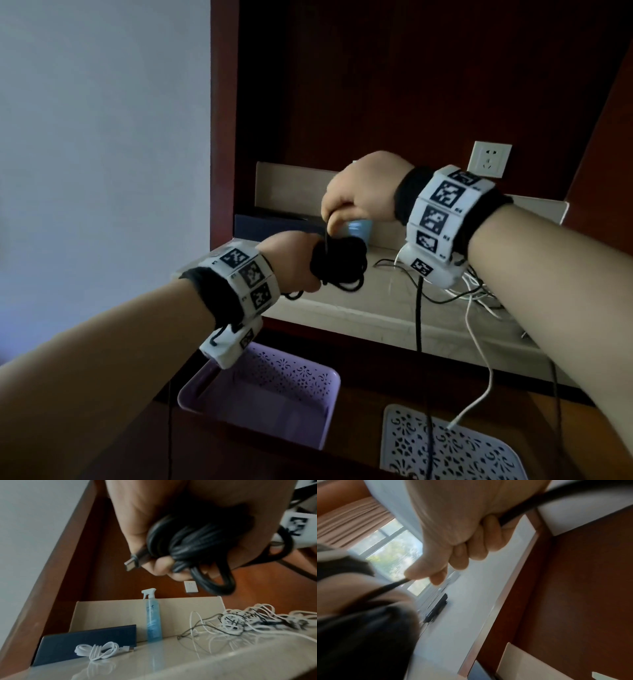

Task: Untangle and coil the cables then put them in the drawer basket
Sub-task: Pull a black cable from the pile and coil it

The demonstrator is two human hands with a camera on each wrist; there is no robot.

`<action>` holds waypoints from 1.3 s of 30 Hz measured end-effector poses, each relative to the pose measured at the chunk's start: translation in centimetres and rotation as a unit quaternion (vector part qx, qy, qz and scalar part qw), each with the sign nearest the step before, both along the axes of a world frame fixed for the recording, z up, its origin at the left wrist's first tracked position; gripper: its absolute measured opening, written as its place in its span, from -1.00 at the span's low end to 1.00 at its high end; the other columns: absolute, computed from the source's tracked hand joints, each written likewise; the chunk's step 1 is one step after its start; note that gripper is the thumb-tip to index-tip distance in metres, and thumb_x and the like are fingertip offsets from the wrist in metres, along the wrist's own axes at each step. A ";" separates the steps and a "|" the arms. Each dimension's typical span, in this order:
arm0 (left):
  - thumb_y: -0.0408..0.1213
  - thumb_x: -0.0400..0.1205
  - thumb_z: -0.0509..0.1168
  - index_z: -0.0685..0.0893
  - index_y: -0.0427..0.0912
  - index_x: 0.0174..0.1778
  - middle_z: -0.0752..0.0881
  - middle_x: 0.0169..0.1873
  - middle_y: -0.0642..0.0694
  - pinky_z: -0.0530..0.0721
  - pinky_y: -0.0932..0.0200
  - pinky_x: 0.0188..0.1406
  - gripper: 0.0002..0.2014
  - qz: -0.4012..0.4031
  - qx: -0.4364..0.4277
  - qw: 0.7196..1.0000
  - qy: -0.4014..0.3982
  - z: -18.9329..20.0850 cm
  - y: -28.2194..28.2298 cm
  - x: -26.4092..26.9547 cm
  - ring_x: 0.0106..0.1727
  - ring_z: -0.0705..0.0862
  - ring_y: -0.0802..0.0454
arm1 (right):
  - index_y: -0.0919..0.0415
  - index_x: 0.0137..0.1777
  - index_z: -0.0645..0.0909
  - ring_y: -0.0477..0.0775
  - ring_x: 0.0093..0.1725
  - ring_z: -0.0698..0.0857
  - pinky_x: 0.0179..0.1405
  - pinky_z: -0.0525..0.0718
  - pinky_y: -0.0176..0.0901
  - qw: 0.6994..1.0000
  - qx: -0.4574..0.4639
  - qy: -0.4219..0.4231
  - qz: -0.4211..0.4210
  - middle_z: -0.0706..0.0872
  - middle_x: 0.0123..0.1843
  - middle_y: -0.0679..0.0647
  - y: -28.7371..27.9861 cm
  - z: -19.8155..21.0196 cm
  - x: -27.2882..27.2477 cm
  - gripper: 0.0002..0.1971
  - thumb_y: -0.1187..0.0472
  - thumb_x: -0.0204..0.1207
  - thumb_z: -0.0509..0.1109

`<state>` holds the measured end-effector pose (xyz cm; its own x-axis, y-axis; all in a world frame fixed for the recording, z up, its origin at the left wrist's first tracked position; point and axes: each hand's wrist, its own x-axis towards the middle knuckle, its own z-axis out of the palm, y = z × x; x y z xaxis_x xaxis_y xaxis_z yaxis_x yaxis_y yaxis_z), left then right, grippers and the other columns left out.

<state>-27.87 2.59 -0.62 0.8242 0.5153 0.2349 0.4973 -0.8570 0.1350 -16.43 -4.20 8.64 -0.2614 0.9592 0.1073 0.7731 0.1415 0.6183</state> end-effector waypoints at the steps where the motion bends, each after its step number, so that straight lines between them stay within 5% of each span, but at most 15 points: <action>1: -0.29 0.51 0.35 0.58 -0.12 0.01 0.55 -0.38 0.08 0.53 0.27 -0.48 -0.82 -0.017 -0.017 0.999 0.026 -0.5 -0.3 -0.2 -0.35 0.60 0.05 | -0.15 0.13 0.64 -0.08 0.09 0.61 -0.02 0.51 -0.12 0.999 0.017 0.032 0.005 0.66 0.02 -0.21 0.0 0.4 0.7 -0.74 -0.14 0.57 0.20; 4: -0.34 0.43 0.40 0.55 -0.08 -0.19 0.59 -0.42 0.07 0.58 0.21 -0.40 -0.85 -0.084 -0.065 0.994 -0.002 -1.7 -1.5 -0.5 -0.37 0.62 0.01 | -0.18 0.01 0.66 -0.11 -0.03 0.63 -0.04 0.53 -0.14 0.994 0.033 0.105 -0.029 0.70 -0.08 -0.22 0.2 0.6 2.3 -0.80 -0.11 0.57 0.21; 8: -0.35 0.46 0.42 0.47 -0.06 -0.15 0.54 -0.40 0.13 0.43 0.44 -0.54 -0.77 -0.086 -0.074 0.983 -0.142 0.3 -0.8 -1.2 -0.46 0.48 0.25 | -0.15 -0.03 0.63 -0.09 -0.02 0.61 -0.11 0.35 -0.29 0.959 0.071 0.252 -0.105 0.69 -0.09 -0.17 0.6 -2.5 4.6 -0.84 0.01 0.63 0.21; 11: -0.35 0.47 0.40 0.44 -0.05 -0.20 0.51 -0.39 0.11 0.40 0.42 -0.55 -0.76 -0.062 -0.070 0.978 -0.186 0.9 0.1 -1.2 -0.45 0.46 0.22 | -0.08 0.08 0.65 -0.09 -0.02 0.56 -0.17 0.29 -0.32 0.925 0.119 0.341 -0.121 0.59 -0.10 -0.20 0.5 -4.5 5.1 -0.77 0.11 0.67 0.14; 14: -0.34 0.47 0.41 0.47 -0.12 -0.12 0.51 -0.36 0.09 0.48 0.31 -0.42 -0.78 -0.040 -0.083 0.973 -0.211 0.7 0.1 -0.8 -0.33 0.53 0.09 | 0.14 -0.02 0.63 0.10 -0.01 0.55 -0.19 0.41 -0.18 0.932 0.106 0.305 -0.166 0.66 -0.10 0.00 0.5 -5.2 4.2 -0.73 0.18 0.69 0.07; 16: -0.34 0.44 0.45 0.50 -0.10 -0.10 0.56 -0.33 0.06 0.57 0.17 -0.29 -0.75 -0.023 -0.142 0.948 -0.283 1.1 0.6 -0.4 -0.25 0.57 0.05 | 0.25 0.13 0.59 0.22 0.07 0.59 -0.08 0.43 -0.11 0.939 0.093 0.276 -0.181 0.67 0.06 0.22 0.8 -6.0 3.5 -0.69 0.12 0.70 0.06; 19: -0.28 0.32 0.49 0.53 -0.24 0.14 0.66 -0.17 -0.11 0.53 0.21 -0.46 -0.52 0.033 -0.251 0.884 -0.392 1.7 2.6 0.3 -0.28 0.60 0.01 | 0.14 0.25 0.53 0.16 -0.05 0.57 -0.14 0.42 -0.13 0.947 0.084 0.275 -0.141 0.67 0.11 0.18 0.9 -7.3 2.2 -0.61 -0.04 0.71 -0.02; 21: -0.27 0.36 0.47 0.48 -0.22 0.17 0.64 -0.12 -0.11 0.45 0.24 -0.53 -0.52 0.090 -0.248 0.878 -0.400 1.5 3.8 0.7 -0.30 0.58 0.03 | 0.11 0.30 0.49 0.22 -0.02 0.61 -0.19 0.41 -0.13 0.972 0.093 0.168 -0.139 0.66 0.11 0.19 0.8 -7.8 1.3 -0.64 -0.01 0.73 -0.04; 27: -0.27 0.38 0.45 0.53 -0.33 0.18 0.69 -0.06 -0.20 0.43 0.21 -0.53 -0.52 0.153 -0.208 0.918 -0.302 0.3 5.3 1.9 -0.19 0.62 -0.08 | 0.15 0.08 0.47 0.23 -0.06 0.66 -0.31 0.39 -0.10 0.994 0.084 -0.038 -0.051 0.70 -0.03 0.09 -1.5 -7.7 0.3 -0.80 0.15 0.70 0.02; 32: -0.20 0.53 0.34 0.53 -0.30 0.16 0.59 0.07 -0.22 0.46 0.20 -0.10 -0.65 0.060 -0.060 0.993 -0.084 0.1 2.0 3.1 0.15 0.61 -0.14 | 0.06 0.15 0.53 0.14 0.10 0.62 -0.26 0.35 -0.08 0.989 0.124 -0.075 0.018 0.67 0.06 -0.01 -2.3 -4.3 -0.8 -0.72 0.06 0.70 -0.01; 36: -0.23 0.53 0.37 0.37 -0.14 -0.20 0.37 -0.30 0.03 0.40 0.25 -0.25 -0.75 -0.009 -0.038 0.999 0.006 -0.3 -0.9 2.9 -0.15 0.46 0.07 | -0.04 0.05 0.61 0.02 0.06 0.59 -0.21 0.33 -0.11 0.995 0.099 -0.010 -0.026 0.55 -0.13 -0.12 -2.6 -2.6 0.5 -0.73 0.02 0.66 0.06; 39: -0.22 0.52 0.39 0.46 -0.19 -0.11 0.46 -0.34 0.01 0.43 0.29 -0.45 -0.77 -0.053 -0.050 0.997 0.019 -0.9 -1.5 2.6 -0.23 0.51 0.07 | -0.06 0.00 0.65 -0.07 -0.11 0.51 -0.20 0.34 -0.14 0.997 0.074 -0.012 0.012 0.52 -0.20 -0.18 -2.5 -1.5 0.4 -0.62 -0.11 0.54 0.01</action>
